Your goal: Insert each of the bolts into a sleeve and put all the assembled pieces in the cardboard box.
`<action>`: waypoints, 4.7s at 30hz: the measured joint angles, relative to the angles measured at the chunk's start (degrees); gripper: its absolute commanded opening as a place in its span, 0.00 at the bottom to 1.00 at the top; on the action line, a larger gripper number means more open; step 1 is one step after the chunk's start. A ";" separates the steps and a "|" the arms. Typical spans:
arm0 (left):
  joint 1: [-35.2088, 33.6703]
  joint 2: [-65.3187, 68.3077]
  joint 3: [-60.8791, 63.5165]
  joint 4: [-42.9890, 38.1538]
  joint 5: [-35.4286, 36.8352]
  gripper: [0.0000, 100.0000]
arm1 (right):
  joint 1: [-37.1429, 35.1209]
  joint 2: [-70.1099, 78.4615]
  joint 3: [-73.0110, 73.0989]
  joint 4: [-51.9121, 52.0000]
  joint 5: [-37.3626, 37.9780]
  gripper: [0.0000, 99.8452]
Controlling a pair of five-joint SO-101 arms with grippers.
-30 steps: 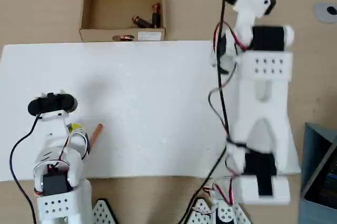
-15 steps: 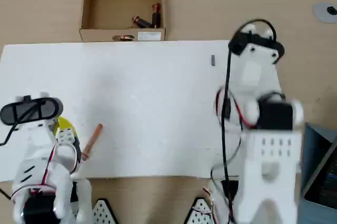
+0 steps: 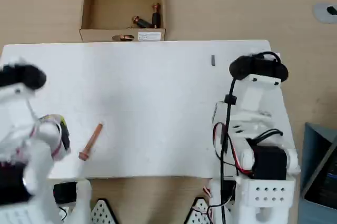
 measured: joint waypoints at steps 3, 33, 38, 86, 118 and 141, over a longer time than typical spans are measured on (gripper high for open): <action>0.00 9.93 -5.19 0.79 -0.62 0.01 | 0.00 -2.11 2.90 -2.99 0.00 0.01; 15.56 45.80 7.38 1.23 -19.08 0.08 | 0.00 -34.73 23.47 -9.05 12.13 0.01; 15.56 48.18 7.38 1.23 -19.08 0.08 | 0.00 -34.73 23.47 -9.05 12.13 0.01; 8.35 75.34 5.54 -12.04 -22.15 0.01 | 0.00 -34.81 23.47 -7.82 13.89 0.01; 8.26 59.87 -14.68 -0.35 15.47 0.01 | 0.00 -34.81 23.47 -7.82 13.89 0.01; 4.66 82.90 -36.75 -2.29 65.67 0.01 | 0.00 -34.81 23.47 -7.82 13.89 0.01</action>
